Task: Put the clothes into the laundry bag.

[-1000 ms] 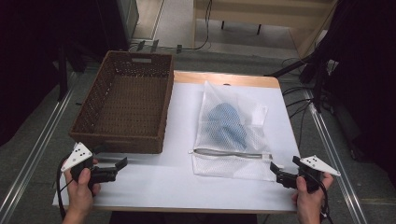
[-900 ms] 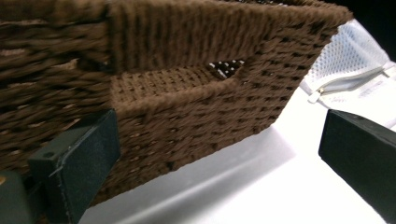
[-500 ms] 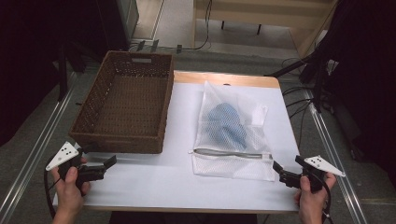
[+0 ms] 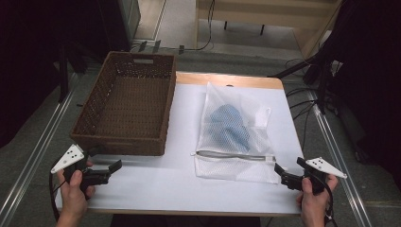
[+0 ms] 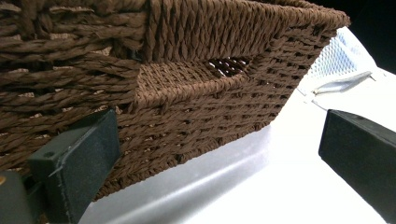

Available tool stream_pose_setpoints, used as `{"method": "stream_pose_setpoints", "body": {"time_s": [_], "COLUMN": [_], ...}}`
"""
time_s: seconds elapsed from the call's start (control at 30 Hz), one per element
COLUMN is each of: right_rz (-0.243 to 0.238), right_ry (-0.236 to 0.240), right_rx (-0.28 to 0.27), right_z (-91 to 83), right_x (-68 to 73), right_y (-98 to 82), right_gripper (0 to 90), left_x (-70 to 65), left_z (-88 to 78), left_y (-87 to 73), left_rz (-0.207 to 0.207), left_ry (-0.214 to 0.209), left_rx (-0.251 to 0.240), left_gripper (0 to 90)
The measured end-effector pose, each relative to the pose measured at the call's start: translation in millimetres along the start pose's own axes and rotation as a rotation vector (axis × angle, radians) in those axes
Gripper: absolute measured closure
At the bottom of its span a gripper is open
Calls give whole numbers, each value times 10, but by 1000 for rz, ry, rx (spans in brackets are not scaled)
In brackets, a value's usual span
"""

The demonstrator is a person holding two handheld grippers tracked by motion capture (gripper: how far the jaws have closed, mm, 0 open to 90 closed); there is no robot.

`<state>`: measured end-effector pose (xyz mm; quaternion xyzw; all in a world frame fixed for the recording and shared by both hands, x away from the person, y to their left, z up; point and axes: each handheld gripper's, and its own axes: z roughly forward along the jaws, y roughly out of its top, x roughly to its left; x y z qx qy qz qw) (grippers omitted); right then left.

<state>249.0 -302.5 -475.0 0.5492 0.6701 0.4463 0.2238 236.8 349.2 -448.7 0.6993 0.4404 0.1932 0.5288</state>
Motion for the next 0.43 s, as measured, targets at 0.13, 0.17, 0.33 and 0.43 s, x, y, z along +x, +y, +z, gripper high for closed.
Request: {"method": "stream_pose_setpoints", "body": {"time_s": [0.13, 0.17, 0.33, 0.43], "right_rz": [1, -1, -2, 4], "right_ry": [4, 3, 0, 1], "right_rx": [-1, 0, 1, 0], "right_z": [2, 3, 4, 4], "right_x": [-4, -5, -1, -2], "right_y": [0, 0, 1, 6], "right_gripper": [28, 29, 33, 33], "left_x": [2, 2, 1, -8], "left_z": [-1, -1, -2, 8], "left_y": [-3, -4, -3, -6], "left_rz": [-4, -5, -9, -22], "left_ry": [0, -1, 1, 11], "left_rx": [2, 1, 1, 15], "left_gripper": [0, 0, 0, 0]}}
